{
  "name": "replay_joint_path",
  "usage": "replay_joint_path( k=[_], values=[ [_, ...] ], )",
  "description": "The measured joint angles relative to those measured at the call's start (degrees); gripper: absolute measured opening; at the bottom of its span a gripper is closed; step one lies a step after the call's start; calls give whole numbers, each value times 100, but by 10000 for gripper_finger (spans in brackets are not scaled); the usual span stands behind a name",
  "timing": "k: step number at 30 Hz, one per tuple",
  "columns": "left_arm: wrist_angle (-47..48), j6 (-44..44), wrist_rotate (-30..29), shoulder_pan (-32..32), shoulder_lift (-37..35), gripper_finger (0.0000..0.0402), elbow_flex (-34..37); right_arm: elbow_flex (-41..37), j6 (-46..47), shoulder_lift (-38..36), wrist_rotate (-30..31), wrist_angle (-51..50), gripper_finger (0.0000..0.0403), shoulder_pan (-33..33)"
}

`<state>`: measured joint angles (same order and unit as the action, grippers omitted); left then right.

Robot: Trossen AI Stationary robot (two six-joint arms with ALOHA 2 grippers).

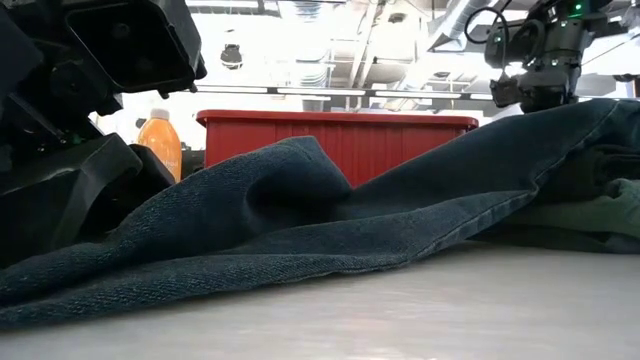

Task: Fold laundry
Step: Fold the dark blue jeans

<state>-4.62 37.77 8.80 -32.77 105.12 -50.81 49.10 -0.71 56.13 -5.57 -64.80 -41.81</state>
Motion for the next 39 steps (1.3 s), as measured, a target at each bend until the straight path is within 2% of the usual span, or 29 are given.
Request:
replay_joint_path(
  k=[3,5,9,14,19,23,27,29,31,36,39],
  values=[
    [0,6,-2,0,0,128,0,81,-37,10,201,-174,56,5],
    [0,7,-2,2,1,128,0,174,-116,10,213,-245,21,14],
    [-2,26,15,17,2,128,0,502,-127,3,346,-318,28,25],
    [-15,73,2,19,4,128,-2,1133,-230,3,1442,-564,19,90],
    [-112,12,-66,33,11,128,0,1543,-518,11,2464,-353,19,376],
    [-203,-53,-85,33,15,128,4,1557,-571,156,2703,-262,19,508],
    [-209,-44,-171,19,15,128,4,1558,-309,636,2834,-1074,19,476],
    [-219,-42,-196,11,15,128,4,1556,93,905,2826,-1394,34,469],
    [-219,-11,-195,11,15,128,4,1554,461,1118,2891,-1532,66,456],
    [-219,46,-161,0,15,128,4,1621,648,1444,3221,-1729,155,456],
    [-223,69,-181,-23,15,128,4,1937,907,1476,3506,-1971,192,513]
  ],
)
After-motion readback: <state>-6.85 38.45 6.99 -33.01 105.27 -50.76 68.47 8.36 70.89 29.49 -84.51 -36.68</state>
